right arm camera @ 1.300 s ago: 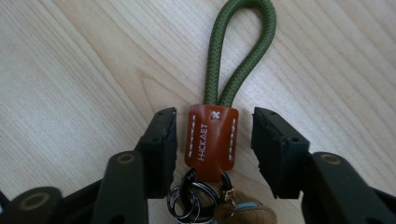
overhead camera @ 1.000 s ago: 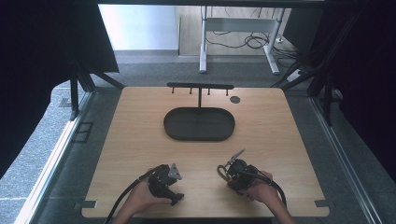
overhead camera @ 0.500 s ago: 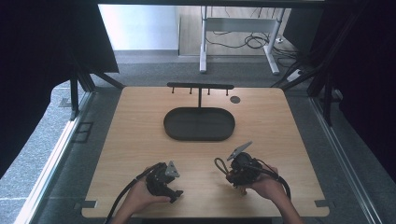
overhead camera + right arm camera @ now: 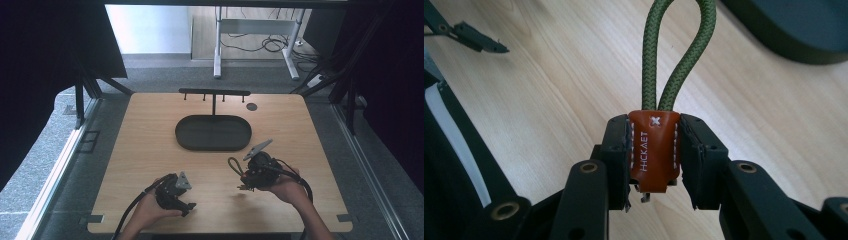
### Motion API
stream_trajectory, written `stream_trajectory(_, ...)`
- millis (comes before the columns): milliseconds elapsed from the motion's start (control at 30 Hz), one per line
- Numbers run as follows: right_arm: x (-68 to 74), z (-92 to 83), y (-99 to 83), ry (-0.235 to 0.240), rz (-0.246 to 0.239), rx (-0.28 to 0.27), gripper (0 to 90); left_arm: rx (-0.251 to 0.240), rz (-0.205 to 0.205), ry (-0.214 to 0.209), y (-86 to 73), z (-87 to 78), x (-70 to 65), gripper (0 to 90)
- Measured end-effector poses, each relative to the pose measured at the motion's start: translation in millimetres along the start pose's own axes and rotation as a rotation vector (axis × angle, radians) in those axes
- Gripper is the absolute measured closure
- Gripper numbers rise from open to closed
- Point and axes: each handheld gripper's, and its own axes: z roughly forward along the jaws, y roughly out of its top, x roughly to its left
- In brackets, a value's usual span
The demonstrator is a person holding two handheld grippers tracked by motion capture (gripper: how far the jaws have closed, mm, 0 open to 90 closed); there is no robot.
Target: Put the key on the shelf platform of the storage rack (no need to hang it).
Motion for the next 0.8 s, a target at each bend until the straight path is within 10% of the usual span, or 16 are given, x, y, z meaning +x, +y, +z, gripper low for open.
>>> stream_trajectory(800,-21.2,-10.3,46.4,-0.011,-0.008,0.001,66.5,-0.009,0.006,-0.004,0.6,-1.7,-0.8,22.3)
